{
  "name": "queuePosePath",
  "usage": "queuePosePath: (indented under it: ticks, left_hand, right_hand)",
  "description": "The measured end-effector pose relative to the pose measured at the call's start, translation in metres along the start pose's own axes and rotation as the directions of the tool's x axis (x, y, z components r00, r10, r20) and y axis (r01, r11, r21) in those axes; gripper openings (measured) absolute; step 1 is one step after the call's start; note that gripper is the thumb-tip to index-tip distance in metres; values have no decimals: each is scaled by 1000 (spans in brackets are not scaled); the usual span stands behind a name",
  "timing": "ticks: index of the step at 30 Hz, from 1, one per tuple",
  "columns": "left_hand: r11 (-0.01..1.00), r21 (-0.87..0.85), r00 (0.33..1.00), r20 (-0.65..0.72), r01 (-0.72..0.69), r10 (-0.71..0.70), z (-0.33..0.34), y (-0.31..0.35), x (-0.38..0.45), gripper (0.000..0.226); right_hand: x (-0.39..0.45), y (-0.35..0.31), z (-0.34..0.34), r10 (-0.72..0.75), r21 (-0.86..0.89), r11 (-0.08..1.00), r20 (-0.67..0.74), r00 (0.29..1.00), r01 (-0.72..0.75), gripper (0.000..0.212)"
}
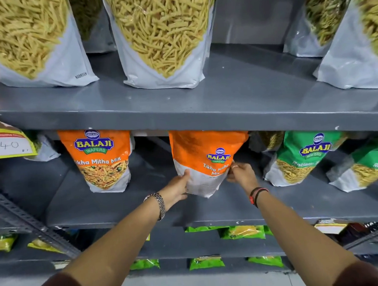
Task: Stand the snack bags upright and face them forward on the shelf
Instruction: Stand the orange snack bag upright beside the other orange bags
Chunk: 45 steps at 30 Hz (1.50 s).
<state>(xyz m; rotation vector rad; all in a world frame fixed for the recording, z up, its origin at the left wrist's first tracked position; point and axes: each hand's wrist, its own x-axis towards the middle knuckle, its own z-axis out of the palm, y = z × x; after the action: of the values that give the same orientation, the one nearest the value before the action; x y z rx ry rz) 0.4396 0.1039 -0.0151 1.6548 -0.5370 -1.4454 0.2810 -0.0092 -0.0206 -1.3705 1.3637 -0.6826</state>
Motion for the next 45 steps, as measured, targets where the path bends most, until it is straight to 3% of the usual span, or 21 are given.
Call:
queuePosePath:
  ticks: [2,7,10,15,18,21,23,25,28,31,34,39,45]
  left_hand:
    - [999,-48,1000,-8,-13,12,5,6,5,61]
    - [992,-90,996,-19,-91,90,15,19,25,41]
    - [984,-113,990,-23,-140,138,19,28,34,30]
    - [986,-37,981,-111,-165,160,5,27,40,35]
    - [981,-8,970,-145,-196,193,-3,18,29,32]
    - [983,32,969,-166,-180,183,-12,7,15,20]
    - [986,95,979,-141,-138,150,-17,-2,3,13]
    - [966,211,986,-49,-147,161,-18,-11,-9,27]
    - [901,348,959,-14,-260,283,-11,-20,-19,55]
    - [837,447,921,-69,-316,384,-1,-18,-19,60]
    - [836,445,906,-114,-321,409,5,-14,-15,55]
    - [879,335,915,-98,-339,390,6,-2,-9,50]
    - [879,365,926,-100,-307,365,7,17,12,75]
  right_hand:
    - [-14,5,-5,5,-49,999,36,999,-3,32]
    - [-48,13,5,76,132,985,271,960,-115,21]
    - [-57,15,24,64,205,970,302,951,-130,19]
    - [-57,14,46,36,197,974,337,941,-108,22]
    - [-50,20,32,57,122,988,303,951,-98,19]
    - [-35,22,10,94,74,991,174,980,-108,9]
    - [-21,17,-1,73,77,994,55,996,-77,23]
    - [-7,4,-6,14,78,997,13,1000,-15,27]
    - [11,-21,-2,-78,5,997,86,993,78,49]
    - [18,-42,7,-155,-61,983,252,955,175,67]
    - [20,-49,13,-162,-121,970,330,930,211,68]
    - [18,-34,5,-177,-128,968,252,952,214,67]
    - [5,-3,-8,-219,-189,954,99,971,235,61]
